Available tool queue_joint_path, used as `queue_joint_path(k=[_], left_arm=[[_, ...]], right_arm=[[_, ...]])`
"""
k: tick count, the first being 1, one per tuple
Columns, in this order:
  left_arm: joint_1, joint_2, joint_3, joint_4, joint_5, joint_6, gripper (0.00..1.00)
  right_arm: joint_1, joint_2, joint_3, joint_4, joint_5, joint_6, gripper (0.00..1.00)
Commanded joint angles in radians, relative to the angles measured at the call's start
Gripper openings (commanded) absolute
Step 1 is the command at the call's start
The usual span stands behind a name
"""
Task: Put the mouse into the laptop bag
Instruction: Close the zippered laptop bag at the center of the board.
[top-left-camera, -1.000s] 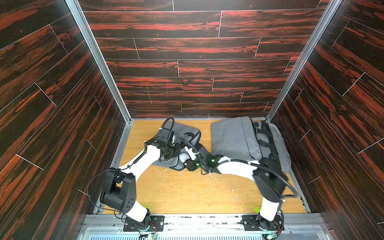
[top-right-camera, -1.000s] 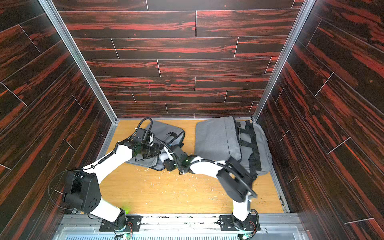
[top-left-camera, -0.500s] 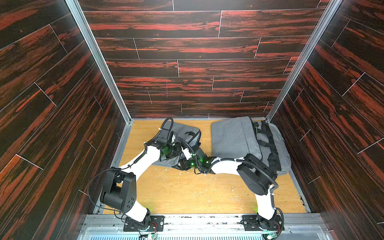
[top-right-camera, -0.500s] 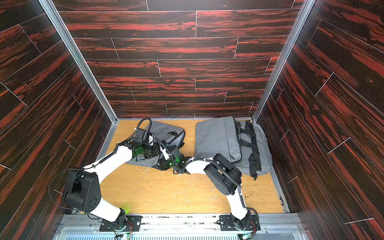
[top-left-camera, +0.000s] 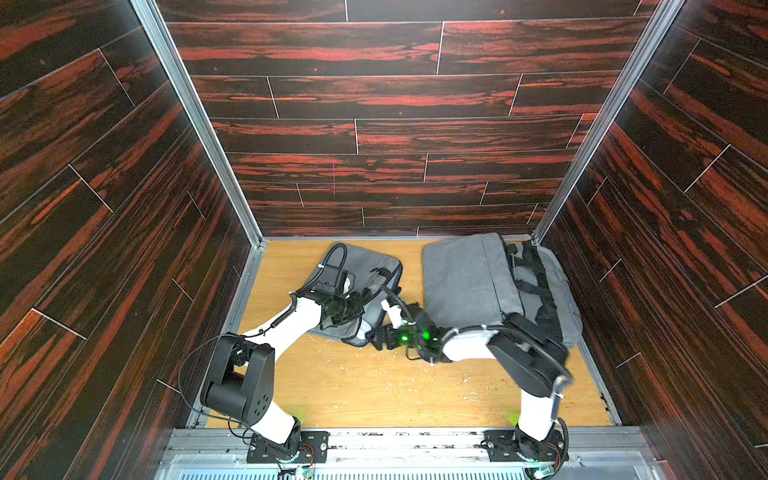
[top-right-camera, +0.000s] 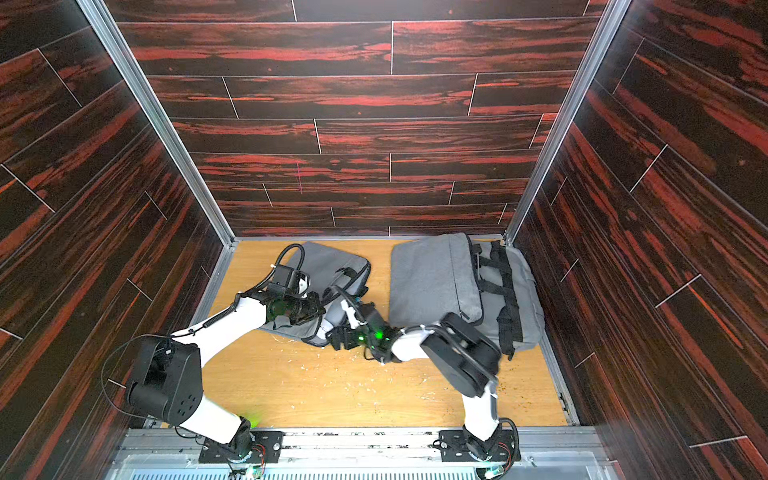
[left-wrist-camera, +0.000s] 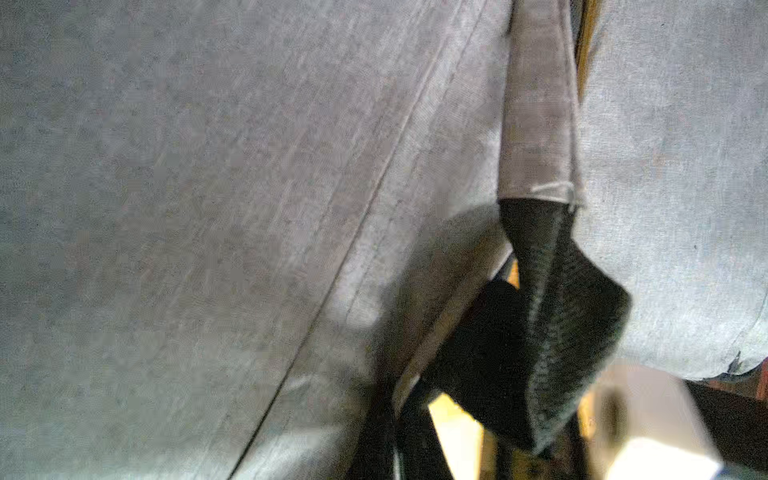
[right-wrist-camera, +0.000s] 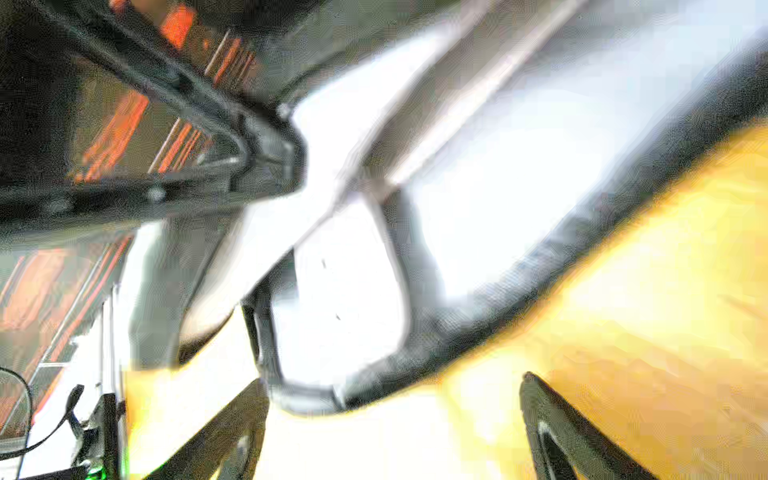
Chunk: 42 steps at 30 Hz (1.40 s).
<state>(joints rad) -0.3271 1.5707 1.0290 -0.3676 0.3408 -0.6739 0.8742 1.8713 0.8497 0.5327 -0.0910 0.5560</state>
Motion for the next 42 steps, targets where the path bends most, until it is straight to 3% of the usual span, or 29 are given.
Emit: queue_joint_path(k=[1,4,5,12,16,20,24,33,42], left_arm=[[-0.002,-0.022,-0.005,-0.004,0.020,-0.003,0.00],[-0.001,-0.013,-0.003,-0.002,0.025,-0.001,0.00],[-0.001,-0.013,-0.006,-0.001,0.026,0.000,0.00],[0.000,-0.007,-0.016,0.009,0.040,-0.004,0.00],[-0.001,-0.003,-0.024,0.022,0.041,-0.009,0.00],[-0.001,0.002,-0.025,0.025,0.047,-0.009,0.00],[-0.001,0.007,-0.027,0.028,0.045,-0.009,0.00],[-0.001,0.011,-0.036,0.047,0.060,-0.009,0.00],[-0.001,0.013,-0.079,0.074,0.073,-0.026,0.00]], right_arm=[[0.002,-0.050,-0.056,0.027,0.004,0.051,0.79],[-0.006,-0.044,-0.056,0.036,-0.007,0.084,0.04],[-0.007,-0.029,-0.034,0.017,-0.016,0.080,0.00],[-0.008,0.118,0.152,-0.036,-0.085,0.084,0.00],[-0.006,0.277,0.359,-0.147,-0.143,0.093,0.00],[-0.001,0.375,0.454,-0.123,-0.191,0.146,0.00],[0.001,0.339,0.399,-0.054,-0.194,0.168,0.00],[-0.010,0.083,0.121,-0.120,-0.035,0.141,0.00],[-0.002,0.185,0.245,-0.103,-0.105,0.174,0.00]])
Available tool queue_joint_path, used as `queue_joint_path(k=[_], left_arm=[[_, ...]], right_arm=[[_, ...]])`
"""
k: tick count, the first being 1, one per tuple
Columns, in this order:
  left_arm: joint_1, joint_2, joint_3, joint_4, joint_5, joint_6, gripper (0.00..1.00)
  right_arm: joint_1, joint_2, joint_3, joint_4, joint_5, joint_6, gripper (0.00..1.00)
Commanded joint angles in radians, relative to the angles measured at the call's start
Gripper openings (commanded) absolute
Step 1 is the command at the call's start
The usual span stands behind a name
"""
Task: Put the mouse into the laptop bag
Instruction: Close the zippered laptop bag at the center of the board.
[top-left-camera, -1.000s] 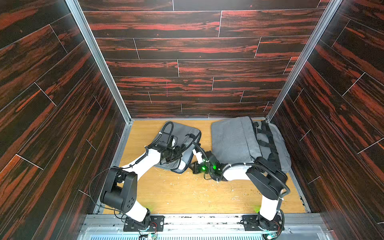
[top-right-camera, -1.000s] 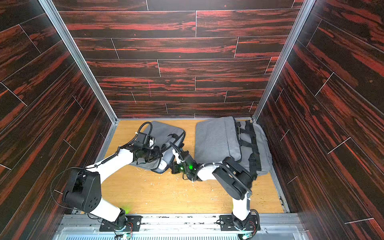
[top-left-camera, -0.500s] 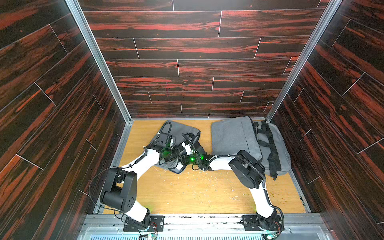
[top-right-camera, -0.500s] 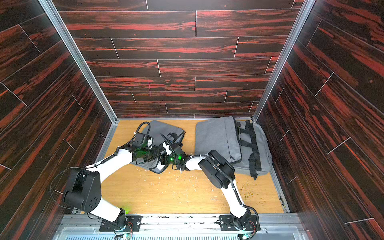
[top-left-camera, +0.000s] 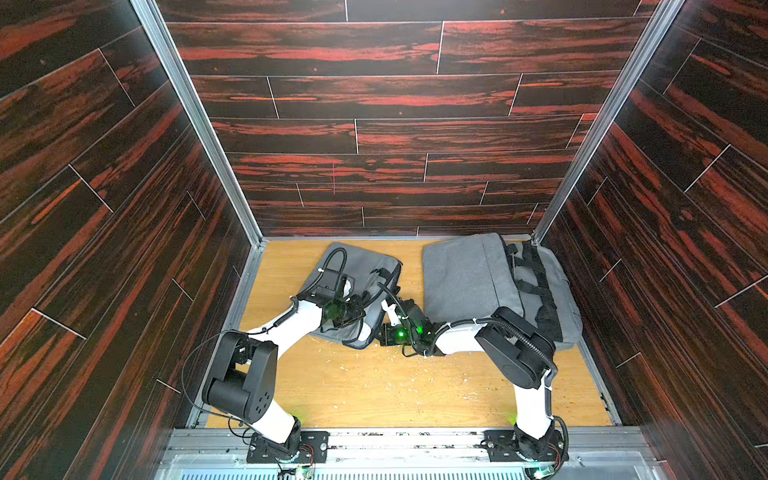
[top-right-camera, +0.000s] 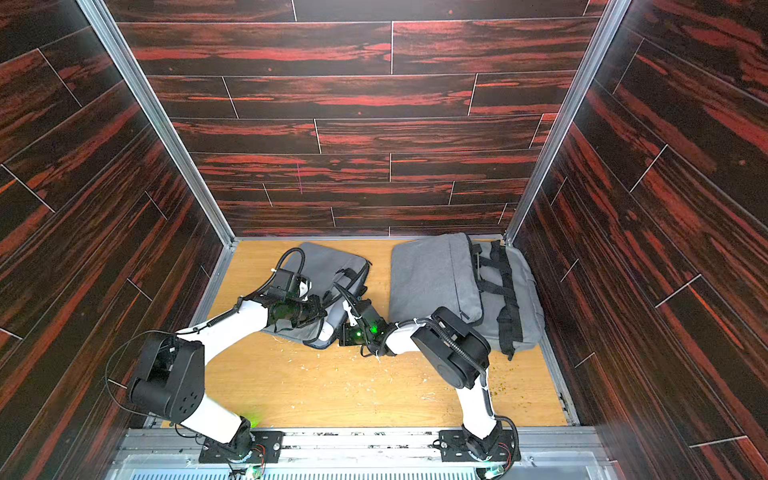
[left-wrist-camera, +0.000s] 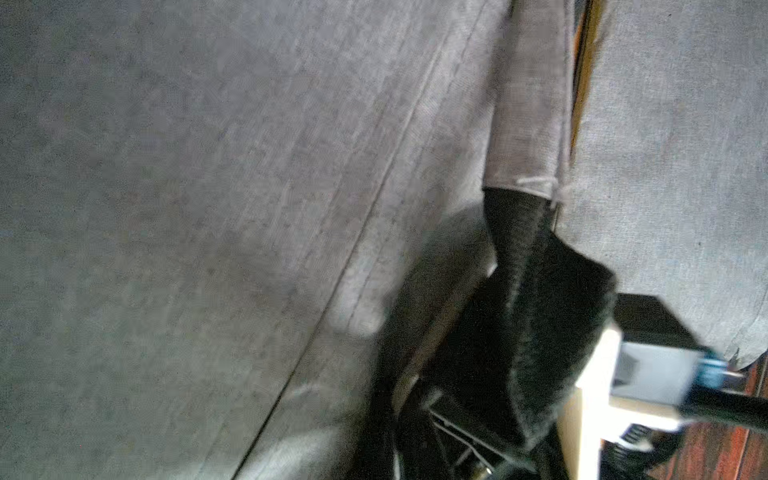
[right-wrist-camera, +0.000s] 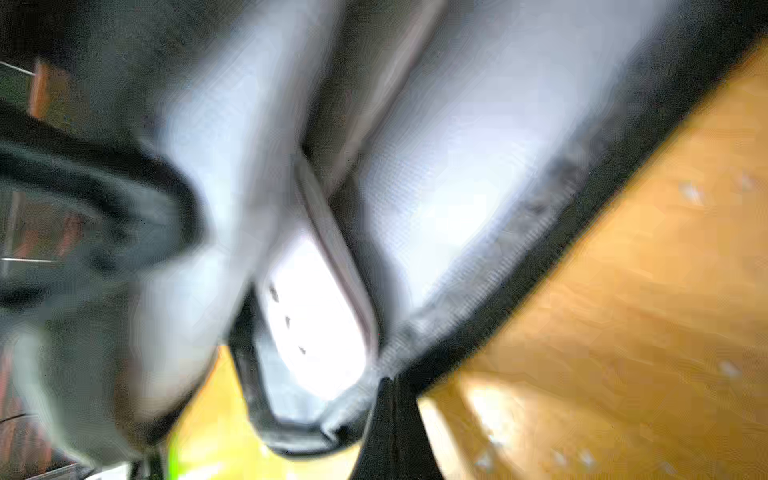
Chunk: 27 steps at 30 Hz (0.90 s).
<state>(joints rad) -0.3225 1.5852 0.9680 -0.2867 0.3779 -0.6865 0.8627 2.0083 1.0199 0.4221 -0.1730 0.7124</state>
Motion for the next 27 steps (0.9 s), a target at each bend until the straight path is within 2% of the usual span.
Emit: queue_joint_path(k=[1,7,9,12,13,14,15,17,18,20,22,24,27], left_arm=[[-0.006,0.000,-0.018,-0.009,0.036,-0.012,0.00],[-0.005,0.016,-0.042,0.018,0.039,-0.023,0.00],[-0.006,0.030,-0.042,0.022,0.043,-0.023,0.00],[-0.006,0.050,-0.046,-0.010,0.025,-0.010,0.00],[-0.005,0.052,-0.056,-0.012,0.020,-0.011,0.03],[-0.005,0.048,-0.075,-0.010,0.015,-0.014,0.12],[-0.006,0.039,-0.095,-0.005,0.015,-0.016,0.26],[-0.006,0.006,-0.128,-0.010,0.004,-0.019,0.57],[-0.004,-0.018,-0.146,-0.017,-0.001,-0.020,0.65],[-0.005,-0.074,-0.184,-0.023,-0.010,-0.035,0.73],[-0.006,-0.132,-0.220,-0.030,-0.023,-0.051,0.75],[-0.010,-0.189,-0.253,-0.041,-0.038,-0.068,0.74],[-0.028,-0.267,-0.274,-0.095,-0.084,-0.076,0.66]], right_arm=[[0.010,0.064,0.096,0.012,-0.029,0.019,0.00],[0.039,0.150,0.230,-0.005,-0.073,0.039,0.00],[0.042,0.145,0.221,-0.001,-0.072,0.043,0.00],[0.019,0.063,0.137,-0.016,-0.031,0.024,0.00],[0.006,0.026,0.104,-0.030,-0.023,0.020,0.00],[-0.013,-0.025,0.065,-0.052,-0.008,0.011,0.00],[-0.034,-0.080,0.025,-0.084,0.010,-0.002,0.02],[-0.072,-0.187,-0.034,-0.178,0.069,-0.042,0.18],[-0.093,-0.242,-0.058,-0.236,0.114,-0.068,0.27],[-0.143,-0.327,-0.076,-0.344,0.184,-0.108,0.40],[-0.215,-0.367,-0.061,-0.418,0.226,-0.124,0.51],[-0.299,-0.346,-0.001,-0.446,0.193,-0.130,0.57],[-0.353,-0.226,0.169,-0.461,0.168,-0.169,0.62]])
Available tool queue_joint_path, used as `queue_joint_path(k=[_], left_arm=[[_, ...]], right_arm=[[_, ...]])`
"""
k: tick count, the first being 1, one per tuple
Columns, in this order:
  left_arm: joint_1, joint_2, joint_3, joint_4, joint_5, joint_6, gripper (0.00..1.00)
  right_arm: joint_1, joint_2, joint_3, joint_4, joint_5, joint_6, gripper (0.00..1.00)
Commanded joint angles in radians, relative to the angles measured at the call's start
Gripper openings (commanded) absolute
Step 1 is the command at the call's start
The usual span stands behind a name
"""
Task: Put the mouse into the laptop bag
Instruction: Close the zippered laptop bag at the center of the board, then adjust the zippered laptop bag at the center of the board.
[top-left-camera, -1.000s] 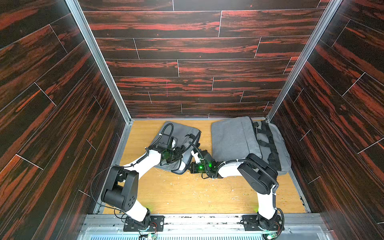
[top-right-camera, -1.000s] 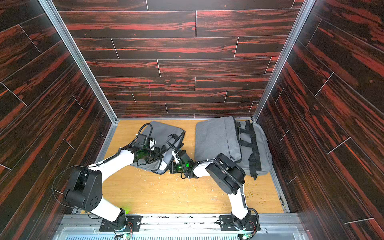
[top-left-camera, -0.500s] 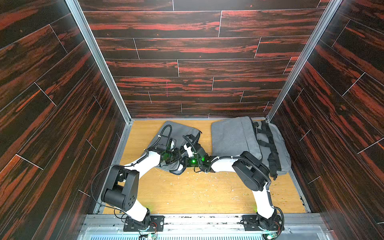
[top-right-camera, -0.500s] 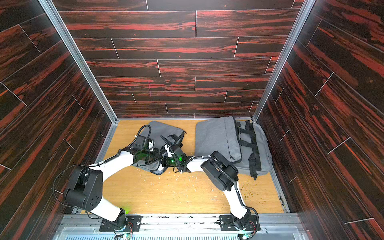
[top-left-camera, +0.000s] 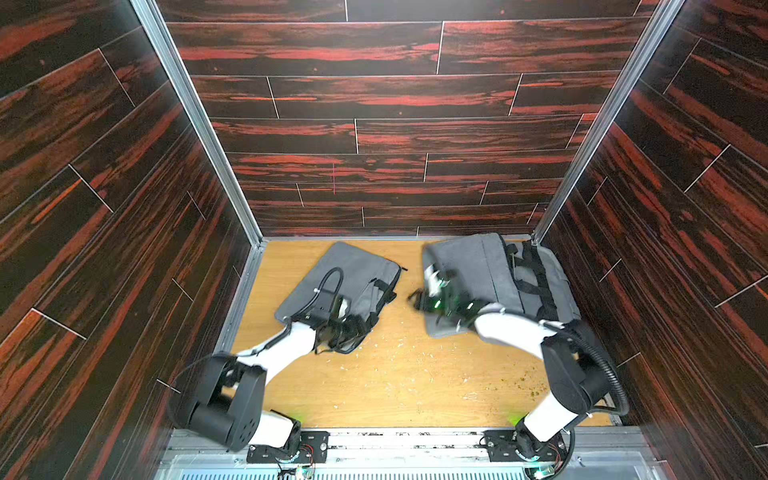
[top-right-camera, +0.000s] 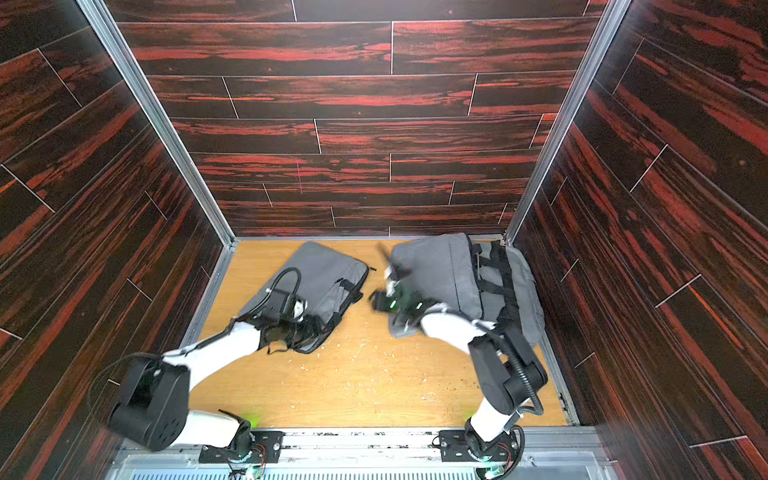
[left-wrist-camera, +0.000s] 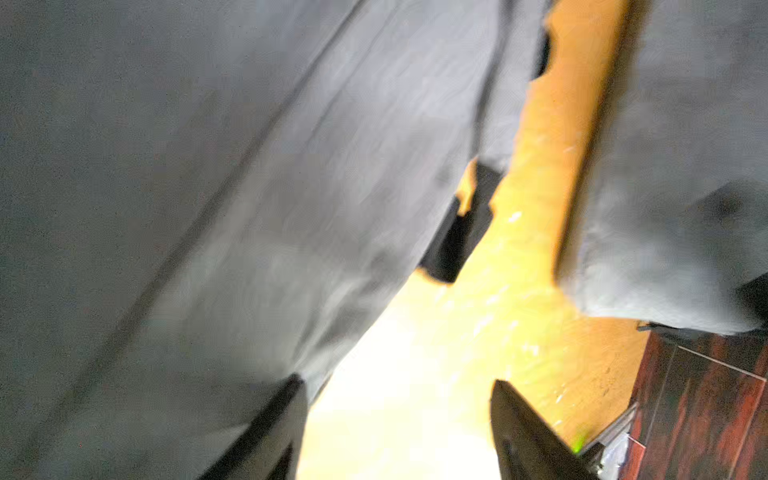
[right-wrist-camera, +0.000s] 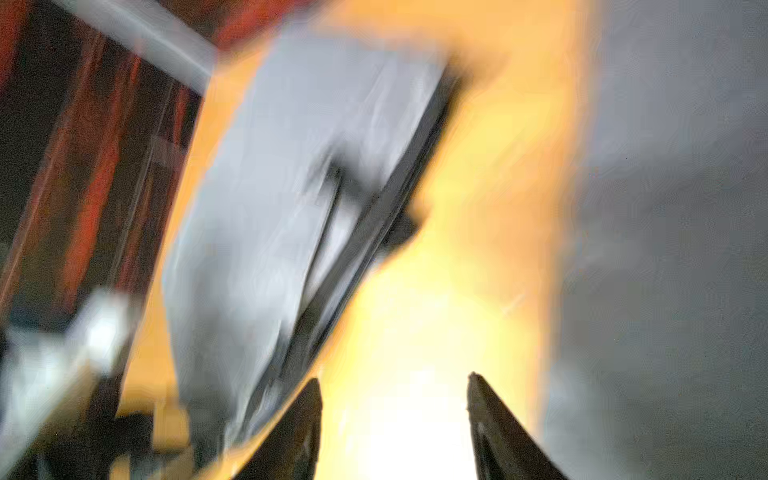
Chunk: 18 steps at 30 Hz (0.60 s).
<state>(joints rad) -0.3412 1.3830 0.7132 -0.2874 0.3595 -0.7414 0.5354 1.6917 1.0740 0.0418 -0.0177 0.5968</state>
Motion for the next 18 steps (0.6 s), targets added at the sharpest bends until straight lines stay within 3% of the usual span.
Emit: queue_joint_path(k=[1,3,8,13,15,18], left_arm=[[-0.017,-0.096,-0.021,-0.125,-0.085,-0.024,0.65],[-0.030,-0.155,-0.023,-0.186,-0.117,-0.032,0.67],[-0.048,-0.318,-0.041,-0.347,-0.206,-0.069,0.83],[-0.046,-0.367,-0.090,-0.394,-0.244,-0.132,0.91],[-0.043,-0.369,-0.114,-0.370,-0.263,-0.153,1.00],[-0.037,-0.357,-0.148,-0.307,-0.312,-0.182,1.00]], right_arm=[[-0.030,0.157,0.213,-0.114,0.013,-0.080,0.63],[-0.035,0.315,0.432,-0.223,0.023,-0.134,0.65],[-0.035,0.689,0.960,-0.416,-0.011,-0.251,0.68],[-0.036,1.001,1.466,-0.636,-0.030,-0.341,0.70],[-0.036,1.066,1.567,-0.680,-0.024,-0.359,0.72],[-0.036,1.077,1.538,-0.672,-0.039,-0.371,0.73]])
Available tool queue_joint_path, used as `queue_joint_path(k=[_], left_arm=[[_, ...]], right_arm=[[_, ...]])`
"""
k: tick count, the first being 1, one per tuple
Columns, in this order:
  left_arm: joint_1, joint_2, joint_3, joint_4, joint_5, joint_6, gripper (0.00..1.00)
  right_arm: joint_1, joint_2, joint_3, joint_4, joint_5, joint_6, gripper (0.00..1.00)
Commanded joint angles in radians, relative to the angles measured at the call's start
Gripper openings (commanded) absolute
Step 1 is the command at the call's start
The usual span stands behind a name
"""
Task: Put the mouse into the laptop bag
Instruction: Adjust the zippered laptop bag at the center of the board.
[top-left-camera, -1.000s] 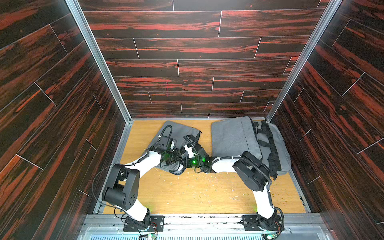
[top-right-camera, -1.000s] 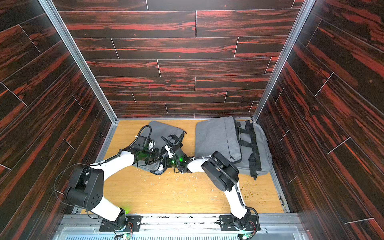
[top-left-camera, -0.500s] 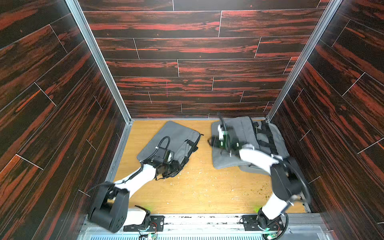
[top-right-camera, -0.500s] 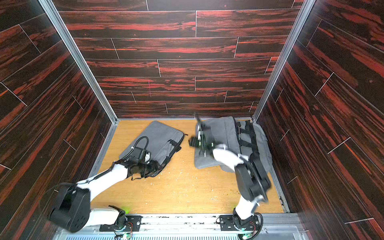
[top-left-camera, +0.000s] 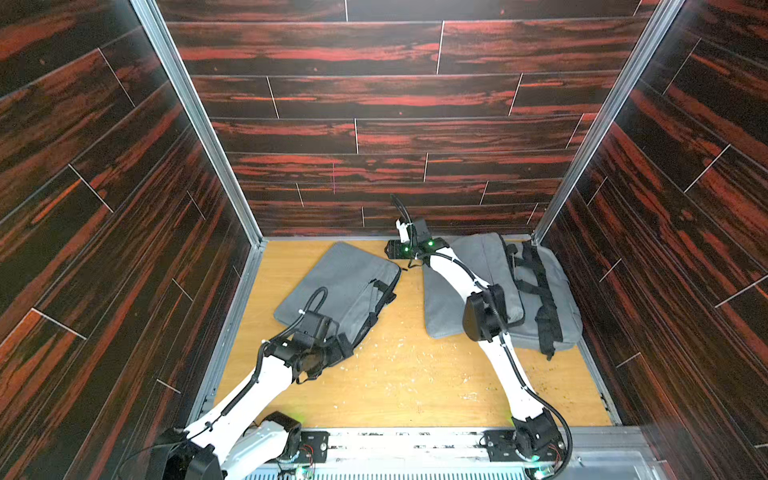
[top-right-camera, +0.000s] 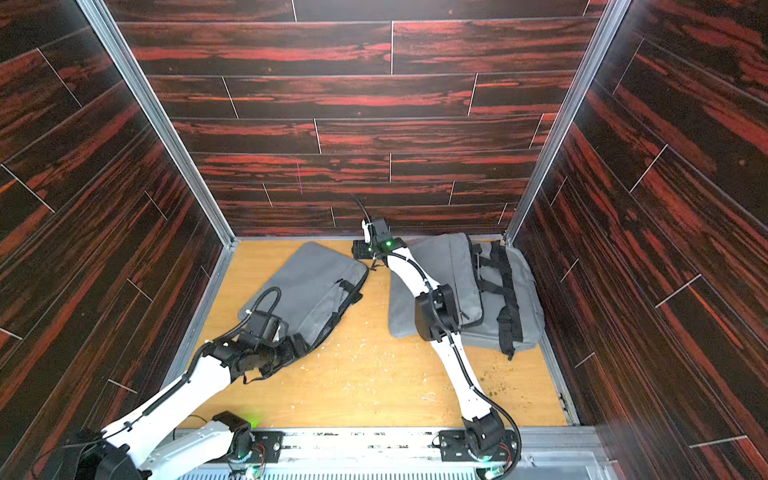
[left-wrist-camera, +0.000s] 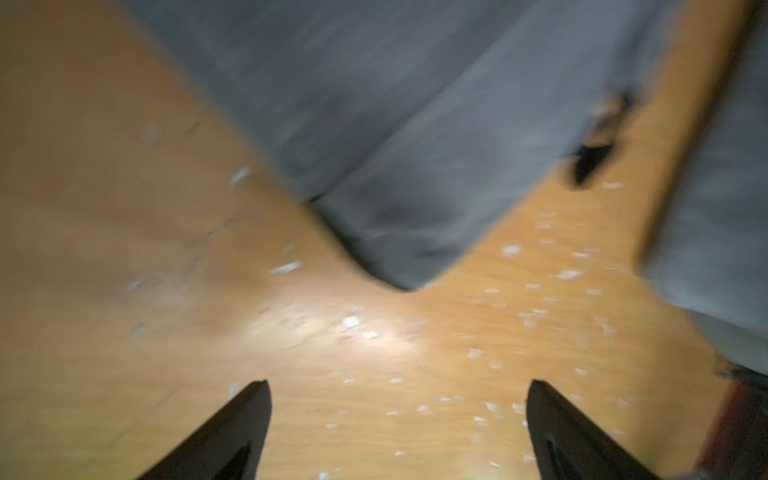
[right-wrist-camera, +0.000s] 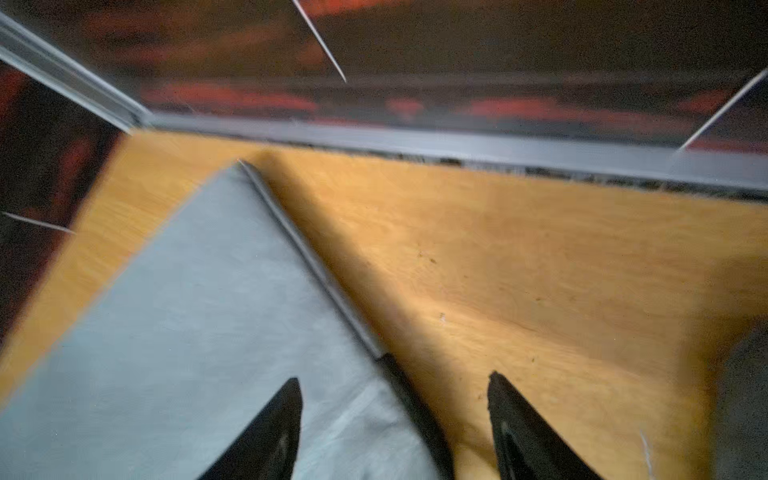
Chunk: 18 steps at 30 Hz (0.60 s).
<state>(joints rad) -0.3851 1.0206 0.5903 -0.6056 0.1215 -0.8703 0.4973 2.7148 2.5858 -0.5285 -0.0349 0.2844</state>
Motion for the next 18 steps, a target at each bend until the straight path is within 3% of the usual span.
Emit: queue_joint_path(k=[1,4,8,9,11,12,18], left_arm=[[0.010,0.014,-0.029,0.043,-0.091,-0.059,1.00],[0.038,0.061,-0.007,0.113,-0.109,-0.056,1.00],[0.075,0.148,0.061,0.175,-0.128,-0.009,1.00],[0.089,0.172,0.081,0.191,-0.128,0.003,1.00],[0.120,0.226,0.106,0.228,-0.114,0.021,0.99],[0.142,0.259,0.116,0.247,-0.100,0.028,0.98],[0.274,0.433,0.139,0.315,-0.030,0.074,0.89]], right_arm=[[0.003,0.045,-0.016,-0.084,-0.044,-0.061,0.73],[0.009,0.014,-0.132,-0.051,-0.090,-0.051,0.71],[0.015,-0.027,-0.209,-0.045,-0.114,-0.052,0.59],[0.014,-0.037,-0.222,-0.056,-0.127,-0.046,0.48],[0.015,-0.063,-0.261,-0.067,-0.152,-0.038,0.07],[0.015,-0.094,-0.312,-0.050,-0.154,-0.024,0.00],[0.016,-0.418,-0.821,0.166,-0.146,0.073,0.00]])
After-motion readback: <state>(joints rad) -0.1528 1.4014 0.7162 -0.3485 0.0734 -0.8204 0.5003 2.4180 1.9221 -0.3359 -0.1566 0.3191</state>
